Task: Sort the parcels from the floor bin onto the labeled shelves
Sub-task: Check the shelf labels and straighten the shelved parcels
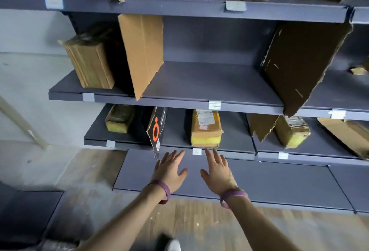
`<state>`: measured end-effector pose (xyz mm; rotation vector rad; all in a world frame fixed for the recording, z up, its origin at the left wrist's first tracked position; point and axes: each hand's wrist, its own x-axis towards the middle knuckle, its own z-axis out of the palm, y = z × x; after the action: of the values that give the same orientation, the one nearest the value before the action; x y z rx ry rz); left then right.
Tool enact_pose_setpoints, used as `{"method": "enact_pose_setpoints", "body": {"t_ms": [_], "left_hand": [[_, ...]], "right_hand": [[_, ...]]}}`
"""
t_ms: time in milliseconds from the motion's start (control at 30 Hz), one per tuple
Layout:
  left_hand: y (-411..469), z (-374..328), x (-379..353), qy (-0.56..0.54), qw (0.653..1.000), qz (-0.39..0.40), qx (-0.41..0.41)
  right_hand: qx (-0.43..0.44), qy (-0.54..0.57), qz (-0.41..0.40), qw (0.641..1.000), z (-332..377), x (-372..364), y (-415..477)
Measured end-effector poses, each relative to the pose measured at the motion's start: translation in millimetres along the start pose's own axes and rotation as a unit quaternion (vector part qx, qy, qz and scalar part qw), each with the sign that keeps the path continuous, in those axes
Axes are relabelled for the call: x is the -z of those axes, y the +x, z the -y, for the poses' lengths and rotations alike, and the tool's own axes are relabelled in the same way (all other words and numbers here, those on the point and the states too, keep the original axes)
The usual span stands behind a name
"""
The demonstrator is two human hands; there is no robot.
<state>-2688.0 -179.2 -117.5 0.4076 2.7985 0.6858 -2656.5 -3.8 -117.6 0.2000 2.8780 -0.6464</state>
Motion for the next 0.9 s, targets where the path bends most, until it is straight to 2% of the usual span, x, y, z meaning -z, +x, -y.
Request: {"method": "enact_pose_setpoints", "body": {"t_ms": [233,467,900], "left_hand": [[64,-15,-23,0.031,0.998,0.053,0.017],[134,-15,-44,0.047,0.992,0.114,0.019],[185,-17,-56,0.053,0.980,0.182,0.059]], "right_hand": [[-0.060,-0.032,0.050,0.996,-40,6,37],[-0.093,-0.046,0.063,0.993,-65,17,91],[-0.075,-0.064,0.083,0.992,-69,7,155]]}}
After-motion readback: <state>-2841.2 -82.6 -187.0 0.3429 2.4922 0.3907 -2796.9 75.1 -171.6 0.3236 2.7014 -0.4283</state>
